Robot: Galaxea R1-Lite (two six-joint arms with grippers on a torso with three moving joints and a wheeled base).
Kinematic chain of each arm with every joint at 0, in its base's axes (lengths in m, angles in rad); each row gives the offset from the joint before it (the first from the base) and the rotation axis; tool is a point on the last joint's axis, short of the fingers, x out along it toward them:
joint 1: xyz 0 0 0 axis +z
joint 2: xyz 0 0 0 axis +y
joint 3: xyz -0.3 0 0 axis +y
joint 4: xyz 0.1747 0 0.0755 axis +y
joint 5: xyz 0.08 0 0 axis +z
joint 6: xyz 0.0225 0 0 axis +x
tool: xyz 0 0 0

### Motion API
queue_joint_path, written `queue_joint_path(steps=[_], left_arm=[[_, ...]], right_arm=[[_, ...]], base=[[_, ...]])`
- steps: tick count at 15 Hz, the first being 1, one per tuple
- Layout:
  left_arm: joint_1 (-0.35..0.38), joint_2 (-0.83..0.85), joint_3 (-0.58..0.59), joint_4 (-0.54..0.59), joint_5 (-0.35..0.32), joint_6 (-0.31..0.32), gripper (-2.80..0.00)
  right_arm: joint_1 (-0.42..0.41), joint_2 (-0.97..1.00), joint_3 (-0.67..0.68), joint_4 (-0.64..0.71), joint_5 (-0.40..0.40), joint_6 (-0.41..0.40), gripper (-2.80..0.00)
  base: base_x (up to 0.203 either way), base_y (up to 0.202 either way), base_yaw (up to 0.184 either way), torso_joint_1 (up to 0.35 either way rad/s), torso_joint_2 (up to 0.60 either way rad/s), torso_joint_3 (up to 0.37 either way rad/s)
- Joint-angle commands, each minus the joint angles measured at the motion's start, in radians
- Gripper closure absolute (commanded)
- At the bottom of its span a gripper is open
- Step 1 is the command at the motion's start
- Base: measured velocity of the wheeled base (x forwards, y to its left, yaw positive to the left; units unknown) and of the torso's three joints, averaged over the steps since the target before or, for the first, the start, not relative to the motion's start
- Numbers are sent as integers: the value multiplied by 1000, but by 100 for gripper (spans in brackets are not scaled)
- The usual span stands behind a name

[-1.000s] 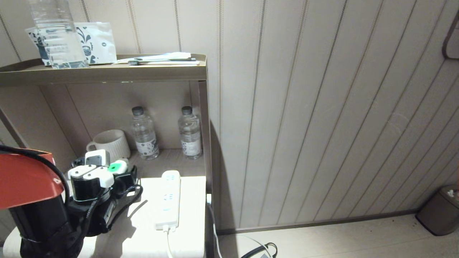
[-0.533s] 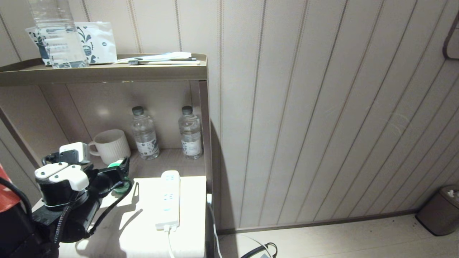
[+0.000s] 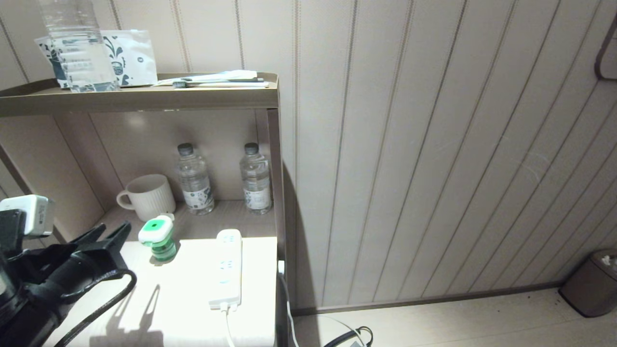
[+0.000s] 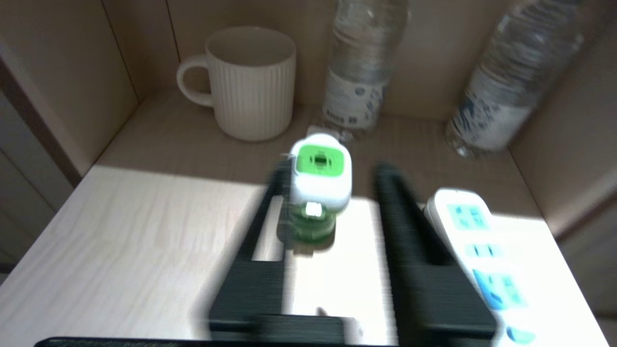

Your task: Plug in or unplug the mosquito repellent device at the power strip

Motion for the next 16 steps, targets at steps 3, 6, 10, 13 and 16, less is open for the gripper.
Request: queue_joint_path(steps=[3,6,10,13,16], left_arm=[[19,-531,-51,593,-62,12,0],[110,-878,-82,892,-117,82,0],[217,-1039,116,927,-161,153,0],[290,-1211,140,986,-284,176,0],[323,-1310,154,1066,-378,214,0]], right_arm=[[0,1,0,0,0,0,0],[0,1,0,0,0,0,0],[0,1,0,0,0,0,0],[0,1,0,0,-2,1,0],[0,1,0,0,-2,1,0]], base=[[0,0,0,0,0,0],[0,0,0,0,0,0],[0,0,0,0,0,0],[0,0,0,0,0,0],[0,0,0,0,0,0]])
